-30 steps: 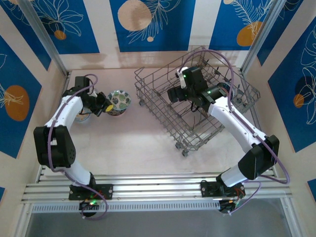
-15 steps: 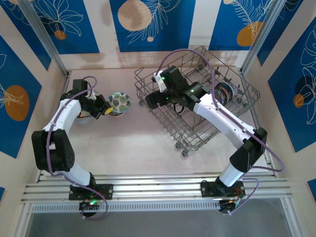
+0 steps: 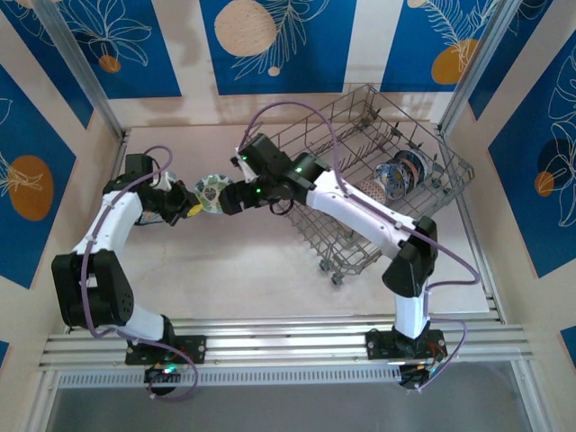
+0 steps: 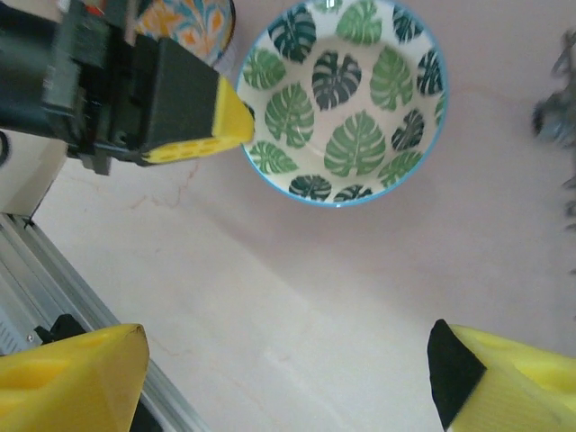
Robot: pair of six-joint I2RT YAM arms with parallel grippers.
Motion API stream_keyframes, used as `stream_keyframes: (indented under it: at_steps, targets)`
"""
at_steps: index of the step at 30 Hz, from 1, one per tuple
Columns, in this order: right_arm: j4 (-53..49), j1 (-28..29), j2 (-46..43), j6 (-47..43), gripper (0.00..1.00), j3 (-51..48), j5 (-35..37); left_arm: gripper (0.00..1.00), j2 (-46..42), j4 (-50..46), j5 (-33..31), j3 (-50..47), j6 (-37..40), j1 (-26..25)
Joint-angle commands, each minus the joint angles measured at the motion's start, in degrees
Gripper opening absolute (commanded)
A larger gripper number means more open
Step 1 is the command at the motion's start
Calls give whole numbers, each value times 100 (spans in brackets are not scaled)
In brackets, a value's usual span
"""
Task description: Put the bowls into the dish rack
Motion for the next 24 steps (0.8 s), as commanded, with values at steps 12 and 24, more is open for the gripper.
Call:
stream_keyframes:
  at_steps: [12,24]
  targets:
    - [356,63,500,1504,82,-165,-54,0,-680,-207,763,-555,467,386]
    - [966,-116,798,2266,76,-422,-181,0,-982,-192,1017,-790,432,505]
